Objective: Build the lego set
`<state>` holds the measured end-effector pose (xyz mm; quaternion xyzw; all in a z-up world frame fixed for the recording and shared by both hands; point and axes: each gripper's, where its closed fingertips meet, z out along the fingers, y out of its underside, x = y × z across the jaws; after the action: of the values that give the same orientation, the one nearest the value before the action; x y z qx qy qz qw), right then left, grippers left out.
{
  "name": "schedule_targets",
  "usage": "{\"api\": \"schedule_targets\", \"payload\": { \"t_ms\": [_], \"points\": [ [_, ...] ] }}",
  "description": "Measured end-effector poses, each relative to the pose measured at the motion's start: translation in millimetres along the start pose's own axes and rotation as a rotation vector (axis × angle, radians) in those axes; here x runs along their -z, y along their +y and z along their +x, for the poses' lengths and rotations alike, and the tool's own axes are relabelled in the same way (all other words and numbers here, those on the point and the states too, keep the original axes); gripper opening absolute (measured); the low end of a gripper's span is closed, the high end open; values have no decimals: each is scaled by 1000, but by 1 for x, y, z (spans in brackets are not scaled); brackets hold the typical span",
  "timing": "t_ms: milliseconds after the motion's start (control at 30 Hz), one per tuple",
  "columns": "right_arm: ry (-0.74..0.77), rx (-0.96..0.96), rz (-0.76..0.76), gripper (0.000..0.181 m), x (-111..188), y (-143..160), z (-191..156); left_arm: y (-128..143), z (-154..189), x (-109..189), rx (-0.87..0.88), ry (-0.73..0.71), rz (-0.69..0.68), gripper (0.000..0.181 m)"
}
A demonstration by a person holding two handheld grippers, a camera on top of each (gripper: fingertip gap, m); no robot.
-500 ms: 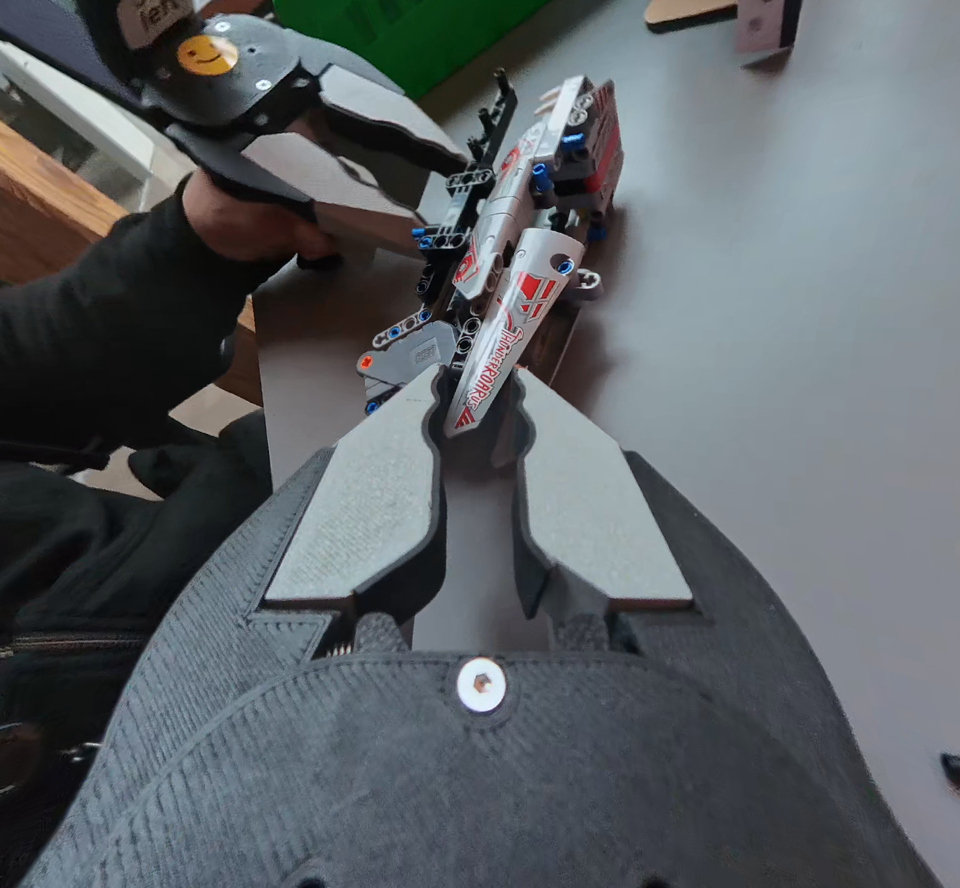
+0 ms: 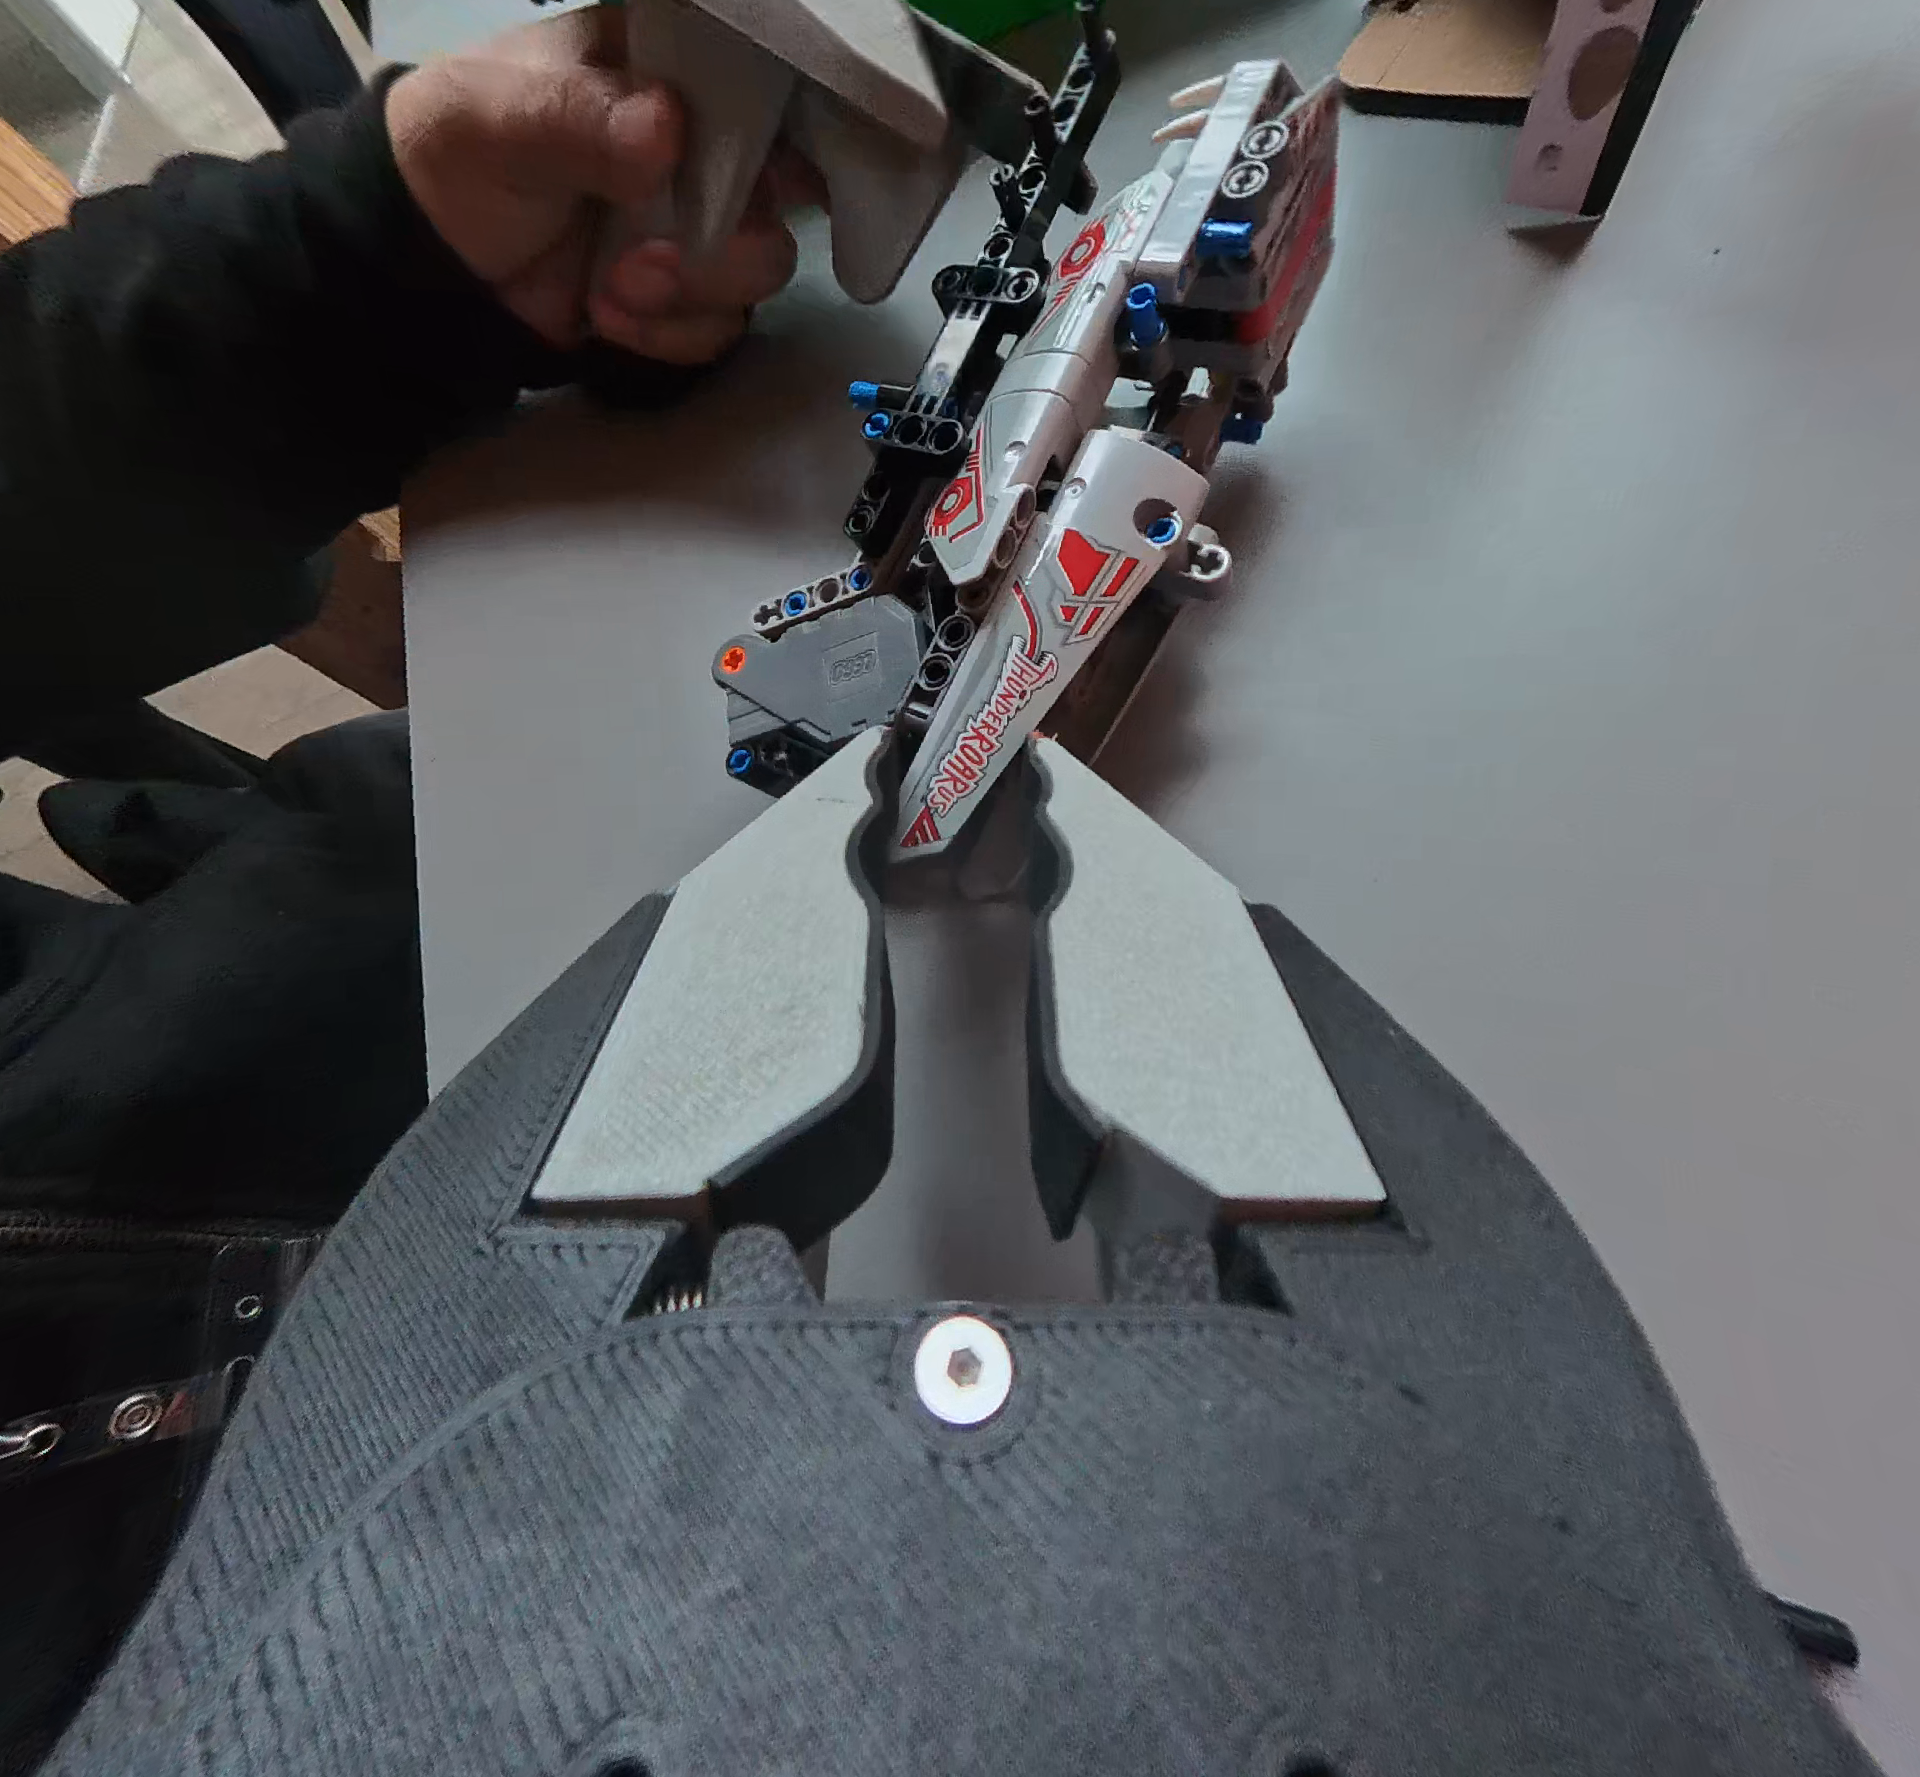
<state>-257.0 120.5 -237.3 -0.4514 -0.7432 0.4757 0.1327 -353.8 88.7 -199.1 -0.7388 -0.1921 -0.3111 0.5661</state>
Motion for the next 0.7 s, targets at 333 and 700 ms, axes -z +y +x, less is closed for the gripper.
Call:
{"api": "schedule_targets", "payload": {
  "t_ms": [333, 700],
  "points": [
    [146, 137, 49, 18, 5, -7, 8, -6, 4, -5, -22, 29, 34, 19],
    [191, 108, 37, 17, 7, -6, 19, -5, 20, 2, -33, 40, 132, 17]
  ]
}}
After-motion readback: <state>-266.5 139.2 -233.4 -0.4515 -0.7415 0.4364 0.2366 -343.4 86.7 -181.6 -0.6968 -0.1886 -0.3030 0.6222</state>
